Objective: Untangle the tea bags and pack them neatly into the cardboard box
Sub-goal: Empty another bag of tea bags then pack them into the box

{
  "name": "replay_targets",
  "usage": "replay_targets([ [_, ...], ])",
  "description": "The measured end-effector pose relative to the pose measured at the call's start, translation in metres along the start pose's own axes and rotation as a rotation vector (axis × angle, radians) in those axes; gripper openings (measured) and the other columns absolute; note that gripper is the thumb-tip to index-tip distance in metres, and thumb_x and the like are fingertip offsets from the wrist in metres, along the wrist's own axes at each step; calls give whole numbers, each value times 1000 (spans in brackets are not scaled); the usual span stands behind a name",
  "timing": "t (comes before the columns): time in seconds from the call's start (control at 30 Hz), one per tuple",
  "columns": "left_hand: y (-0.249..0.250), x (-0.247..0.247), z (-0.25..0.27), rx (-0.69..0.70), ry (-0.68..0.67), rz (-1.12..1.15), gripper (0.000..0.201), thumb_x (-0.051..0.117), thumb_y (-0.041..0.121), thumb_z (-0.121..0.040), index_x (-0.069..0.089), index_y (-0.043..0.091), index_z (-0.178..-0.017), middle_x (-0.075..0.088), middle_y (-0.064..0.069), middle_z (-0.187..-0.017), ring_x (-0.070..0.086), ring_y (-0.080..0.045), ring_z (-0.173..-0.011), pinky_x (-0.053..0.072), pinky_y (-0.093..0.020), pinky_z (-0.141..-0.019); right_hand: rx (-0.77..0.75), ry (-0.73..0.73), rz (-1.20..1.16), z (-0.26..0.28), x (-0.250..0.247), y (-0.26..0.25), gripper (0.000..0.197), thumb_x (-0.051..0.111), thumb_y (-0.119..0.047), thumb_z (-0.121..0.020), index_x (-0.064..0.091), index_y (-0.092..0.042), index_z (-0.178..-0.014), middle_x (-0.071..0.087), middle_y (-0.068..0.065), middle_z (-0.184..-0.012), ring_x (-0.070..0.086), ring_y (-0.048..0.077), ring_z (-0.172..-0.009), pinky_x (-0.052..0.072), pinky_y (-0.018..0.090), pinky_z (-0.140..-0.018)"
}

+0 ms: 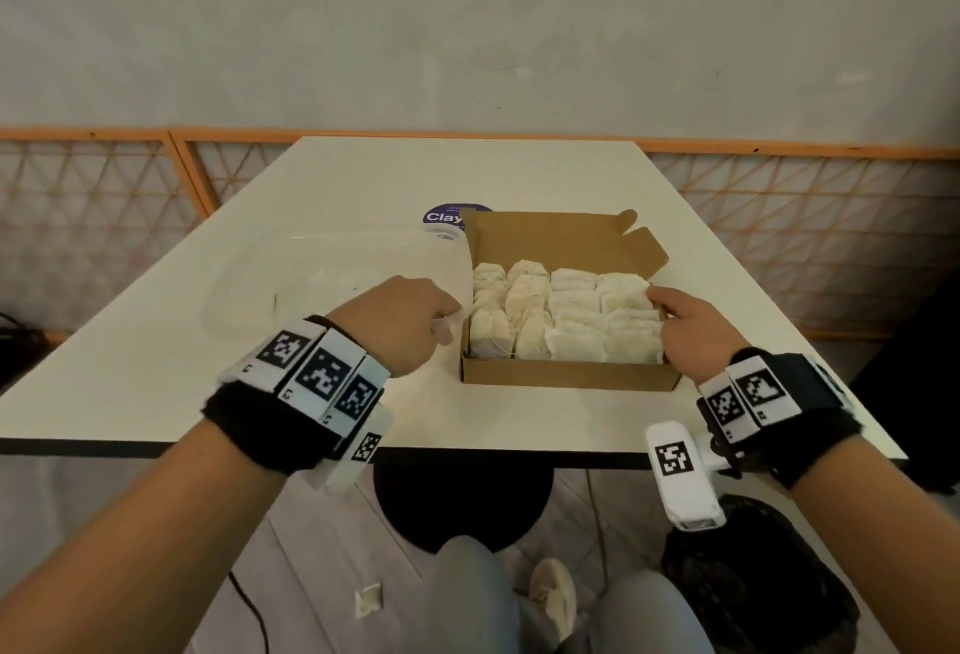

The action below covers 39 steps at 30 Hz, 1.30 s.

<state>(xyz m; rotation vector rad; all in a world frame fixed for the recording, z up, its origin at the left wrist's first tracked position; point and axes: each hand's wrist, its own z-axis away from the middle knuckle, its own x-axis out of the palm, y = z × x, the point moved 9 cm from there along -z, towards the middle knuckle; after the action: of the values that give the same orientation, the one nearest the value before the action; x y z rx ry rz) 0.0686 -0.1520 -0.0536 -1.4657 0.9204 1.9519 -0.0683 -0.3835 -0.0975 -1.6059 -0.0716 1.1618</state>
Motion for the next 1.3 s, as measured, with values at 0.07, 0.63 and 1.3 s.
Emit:
replay_targets([
  [0.07,-1,-3,4,5,-39,44,33,48,17,-97,58,19,-129,62,6,-124,55,-18,-114,42,-33,-100,8,-2,32,-1,-1,-3,50,33,6,-89,43,-7,-136,44,18,-138,43,33,-125,34,33,-104],
  [0.63,-121,-43,-5,-551,-206,176,20,70,22,-86,67,3,-80,64,-10,-64,58,-15,-46,39,-15,-38,-663,-416,479,66,130,-160,35,47,-27,-96,53,-18,-129,57,0,-127,53,16,-110,32,15,-83],
  [1.3,-91,-107,-19,-284,429,371,19,79,16,-74,61,13,-77,60,-1,-78,57,-19,-78,43,-25,-60,-308,-102,-242,23,54,-171,62,61,-52,-81,41,-22,-132,44,-4,-123,49,12,-111,44,31,-94],
])
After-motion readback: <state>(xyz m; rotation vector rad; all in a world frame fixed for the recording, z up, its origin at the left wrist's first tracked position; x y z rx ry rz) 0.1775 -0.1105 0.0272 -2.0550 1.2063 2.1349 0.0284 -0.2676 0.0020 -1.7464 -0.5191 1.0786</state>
